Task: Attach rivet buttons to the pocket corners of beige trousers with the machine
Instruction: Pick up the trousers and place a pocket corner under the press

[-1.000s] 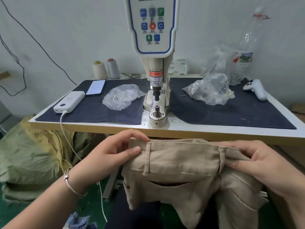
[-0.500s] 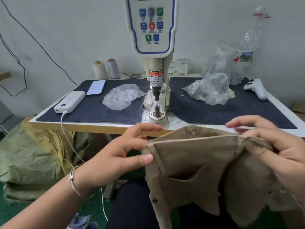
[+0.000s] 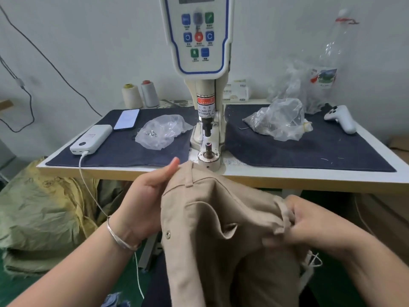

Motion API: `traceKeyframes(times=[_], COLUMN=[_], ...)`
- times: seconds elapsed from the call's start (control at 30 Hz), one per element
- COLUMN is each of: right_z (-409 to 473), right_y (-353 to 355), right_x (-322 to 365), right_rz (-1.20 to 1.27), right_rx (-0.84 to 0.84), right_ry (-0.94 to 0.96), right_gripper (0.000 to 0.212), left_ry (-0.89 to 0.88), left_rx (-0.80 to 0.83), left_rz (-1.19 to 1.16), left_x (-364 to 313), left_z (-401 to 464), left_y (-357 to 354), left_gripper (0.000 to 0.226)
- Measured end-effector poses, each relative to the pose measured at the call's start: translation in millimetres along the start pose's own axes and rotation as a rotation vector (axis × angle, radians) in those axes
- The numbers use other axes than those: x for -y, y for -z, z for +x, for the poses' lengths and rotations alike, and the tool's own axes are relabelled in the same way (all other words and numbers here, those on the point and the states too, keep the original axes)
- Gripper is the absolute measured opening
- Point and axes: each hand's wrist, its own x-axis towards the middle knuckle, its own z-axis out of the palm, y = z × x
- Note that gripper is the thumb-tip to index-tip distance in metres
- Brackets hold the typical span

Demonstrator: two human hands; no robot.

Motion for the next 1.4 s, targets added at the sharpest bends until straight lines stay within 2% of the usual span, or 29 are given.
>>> traceKeyframes(times=[0.03,0.1,0.17,0.23,0.33,0.4,0.5,0.57,0.67,0.73,0.8,0.87,0.93,1.07,1.17,1.23,1.37,1.4], right_z=[3.6,10.7,18.0,22.5,25.1,26.8,29.0,28.6,29.2,30.8,31.3,29.3,24.8,13.6,9.8,7.4,2.1,2.2], right_y=[-2.3,-6.4,-9.2,-11.6,-18.8,-23.6,-24.1,-18.9,-11.8,-10.3,-10.9,-11.4,-12.7,-18.0,-21.0,-23.1,-23.2,-22.6], right_x=[-0.6,-0.3,-1.3,1.9,14.7,18.9,18.5,18.1,19.5,19.0,17.7,14.8,9.5,1.0,-0.4,1.3,7.6,8.6], right_rz=[0.177,0.601,0.851,0.821,0.527,0.352,0.31,0.413,0.704,0.72,0.717,0.749,0.8,0.976,1.05,1.081,1.03,1.054], right_rx=[-0.02,-0.022,-0.015,0.019,0.056,0.035,-0.07,-0.183,-0.308,-0.389,-0.426,-0.423,-0.375,-0.268,-0.317,-0.345,-0.403,-0.397], right_ry=[0.041,0.089,0.103,0.115,0.143,0.093,0.06,0.09,0.074,0.026,-0.035,-0.095,-0.137,-0.212,-0.108,-0.035,-0.039,-0.036], right_gripper=[0.047,0.048,0.056,0.057,0.058,0.055,0.043,0.037,0.027,0.022,0.02,0.023,0.027,0.029,0.037,0.04,0.01,0.018], left_ry=[0.025,0.005,-0.027,-0.048,-0.101,-0.127,-0.121,-0.131,-0.132,-0.095,-0.044,-0.002,0.03,0.076,0.067,0.049,0.117,0.15], left_rx=[0.052,0.054,-0.015,-0.088,-0.111,-0.091,-0.096,-0.137,-0.244,-0.252,-0.274,-0.286,-0.267,-0.253,-0.181,-0.105,-0.046,-0.002], left_rz=[0.002,0.114,0.259,0.322,0.284,0.253,0.242,0.246,0.34,0.426,0.509,0.581,0.607,0.463,0.469,0.447,0.384,0.437], left_x=[-0.5,-1.4,-1.4,-3.4,-4.2,-2.3,1.2,1.2,1.5,4.5,12.2,19.3,26.8,38.1,41.3,40.2,34.6,32.6], left_z=[-0.3,1.8,4.8,9.0,15.3,17.4,17.5,16.9,14.1,12.1,10.5,7.6,3.9,0.9,0.1,-1.3,-5.0,-6.5], left_y=[1.5,7.1,10.4,8.8,6.0,4.4,3.5,6.1,13.8,14.5,16.4,18.4,19.7,21.1,20.8,18.6,15.9,15.8], left_gripper=[0.05,0.065,0.051,0.033,0.011,0.01,0.012,0.015,0.025,0.023,0.039,0.047,0.042,0.052,0.043,0.022,0.007,0.012])
